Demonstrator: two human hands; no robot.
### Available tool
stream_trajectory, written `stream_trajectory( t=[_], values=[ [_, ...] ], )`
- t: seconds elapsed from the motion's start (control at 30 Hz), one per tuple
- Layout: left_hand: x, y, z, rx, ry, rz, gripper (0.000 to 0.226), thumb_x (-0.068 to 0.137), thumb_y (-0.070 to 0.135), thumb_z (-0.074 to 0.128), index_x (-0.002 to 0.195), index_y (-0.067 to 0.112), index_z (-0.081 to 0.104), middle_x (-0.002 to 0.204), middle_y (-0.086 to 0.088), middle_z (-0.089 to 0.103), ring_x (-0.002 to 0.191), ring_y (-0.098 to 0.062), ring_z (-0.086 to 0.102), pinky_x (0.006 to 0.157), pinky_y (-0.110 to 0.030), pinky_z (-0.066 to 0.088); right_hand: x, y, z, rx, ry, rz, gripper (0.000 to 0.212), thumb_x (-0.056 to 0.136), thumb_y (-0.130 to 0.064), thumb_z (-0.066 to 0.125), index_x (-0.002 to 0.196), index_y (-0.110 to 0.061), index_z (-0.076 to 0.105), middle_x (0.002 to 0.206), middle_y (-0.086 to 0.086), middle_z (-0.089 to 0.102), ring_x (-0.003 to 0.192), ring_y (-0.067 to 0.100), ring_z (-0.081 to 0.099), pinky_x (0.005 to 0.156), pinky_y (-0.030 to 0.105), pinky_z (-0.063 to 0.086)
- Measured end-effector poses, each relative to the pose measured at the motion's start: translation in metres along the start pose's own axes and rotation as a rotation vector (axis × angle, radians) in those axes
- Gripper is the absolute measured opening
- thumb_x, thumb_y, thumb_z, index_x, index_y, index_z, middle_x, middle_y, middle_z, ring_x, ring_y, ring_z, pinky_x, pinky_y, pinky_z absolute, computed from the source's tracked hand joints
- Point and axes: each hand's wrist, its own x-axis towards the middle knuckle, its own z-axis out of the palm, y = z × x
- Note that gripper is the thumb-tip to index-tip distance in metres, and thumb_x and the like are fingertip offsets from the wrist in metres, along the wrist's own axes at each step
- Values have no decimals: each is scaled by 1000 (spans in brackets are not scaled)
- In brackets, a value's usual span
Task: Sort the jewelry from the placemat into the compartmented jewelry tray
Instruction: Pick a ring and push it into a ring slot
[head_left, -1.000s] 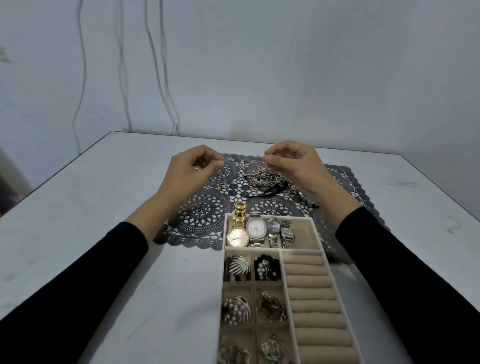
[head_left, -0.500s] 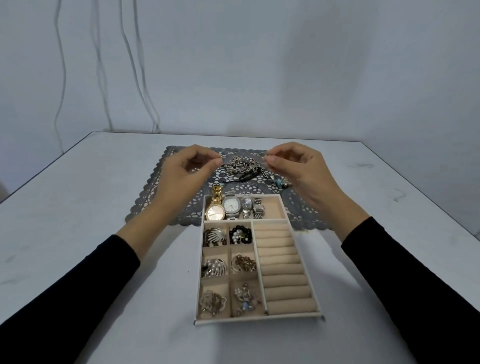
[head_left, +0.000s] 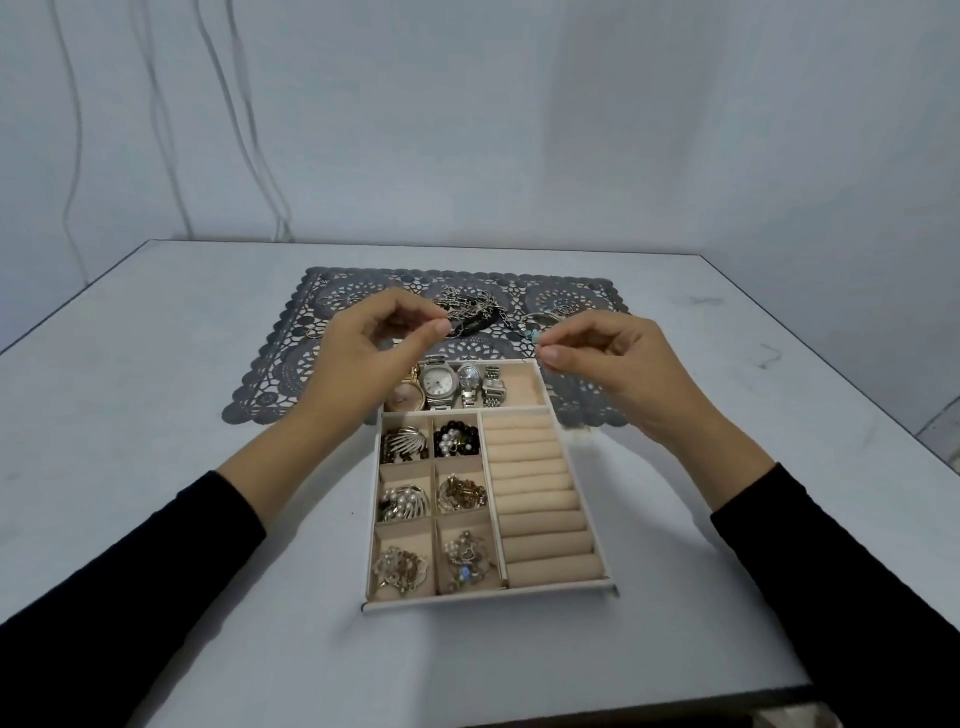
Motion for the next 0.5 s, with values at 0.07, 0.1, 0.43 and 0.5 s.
stream_trajectory(
  t=[0.07,0.1,0.43,0.5],
  values=[
    [-1,0,1,10,-1,5,10,85,16,74,92,22,71,87,8,72,84,-12,67,79,-24,54,-2,0,-4,-47,-30,12,18,75,-3,75,93,-4,73,87,10,73,82,18,69,81,27,55],
    [-1,0,2,11,1,4,10,85,16,74,92,23,71,87,8,72,84,-12,67,79,-24,54,-3,-1,-5,-71,-47,18,17,76,-3,75,93,-4,73,88,11,73,83,18,70,80,26,55],
    [-4,4,4,-21,4,-29,9,86,15,73,91,23,70,82,15,70,78,-3,64,66,-18,54,-7,-1,-6,-285,-257,113,10,77,-4,77,87,-6,74,72,20,67,59,25,59,55,29,49],
    [-4,4,4,-30,-2,-40,8,86,16,72,91,22,70,81,15,70,77,-4,63,62,-18,54,-7,-2,-6,-328,-279,108,11,77,-5,77,87,-7,75,80,17,71,68,30,64,69,38,55]
  ],
)
